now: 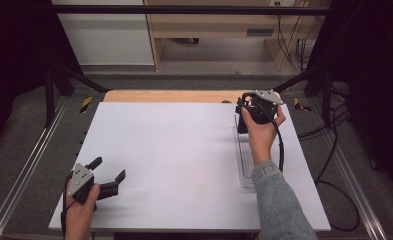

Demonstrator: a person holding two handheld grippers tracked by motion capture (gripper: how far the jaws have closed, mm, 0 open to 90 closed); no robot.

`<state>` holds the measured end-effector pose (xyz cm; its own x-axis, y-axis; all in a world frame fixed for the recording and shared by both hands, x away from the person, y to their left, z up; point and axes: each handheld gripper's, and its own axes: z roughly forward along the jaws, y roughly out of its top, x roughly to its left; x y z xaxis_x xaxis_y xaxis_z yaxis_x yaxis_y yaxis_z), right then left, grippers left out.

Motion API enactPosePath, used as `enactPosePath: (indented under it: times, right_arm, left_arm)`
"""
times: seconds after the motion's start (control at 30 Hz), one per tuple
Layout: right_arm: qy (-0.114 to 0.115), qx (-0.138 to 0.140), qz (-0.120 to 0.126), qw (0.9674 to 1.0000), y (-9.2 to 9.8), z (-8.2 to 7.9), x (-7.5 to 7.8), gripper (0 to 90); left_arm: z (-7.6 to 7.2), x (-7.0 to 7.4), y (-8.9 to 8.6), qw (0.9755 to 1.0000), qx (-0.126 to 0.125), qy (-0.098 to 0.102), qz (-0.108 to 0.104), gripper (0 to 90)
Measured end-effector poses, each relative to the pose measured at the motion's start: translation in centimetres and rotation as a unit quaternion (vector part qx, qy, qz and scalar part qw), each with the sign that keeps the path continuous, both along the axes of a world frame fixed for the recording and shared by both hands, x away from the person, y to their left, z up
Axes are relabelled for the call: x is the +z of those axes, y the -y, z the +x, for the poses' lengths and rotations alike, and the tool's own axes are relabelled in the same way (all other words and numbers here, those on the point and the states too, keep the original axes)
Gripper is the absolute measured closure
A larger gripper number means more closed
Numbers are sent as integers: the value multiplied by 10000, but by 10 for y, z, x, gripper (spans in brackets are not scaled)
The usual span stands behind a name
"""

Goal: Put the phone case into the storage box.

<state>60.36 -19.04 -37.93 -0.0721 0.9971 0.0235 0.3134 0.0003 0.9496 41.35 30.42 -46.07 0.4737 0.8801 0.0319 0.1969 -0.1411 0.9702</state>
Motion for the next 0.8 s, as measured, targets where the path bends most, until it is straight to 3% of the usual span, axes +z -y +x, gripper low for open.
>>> enactPosePath:
  times: [0.27, 0.4, 0.8]
  right_arm:
    - [-5, -198, -44, 9998, 2, 10, -9, 137]
    - [-8, -311, 48, 9995, 5, 16, -16, 136]
    - [-4, -451, 115, 9989, 2, 30, -32, 136]
  left_arm:
    - [0, -1, 3, 9999, -120, -30, 8, 47]
    - [0, -1, 2, 9999, -129, -47, 15, 47]
    - [1, -2, 2, 9997, -182, -141, -117, 46]
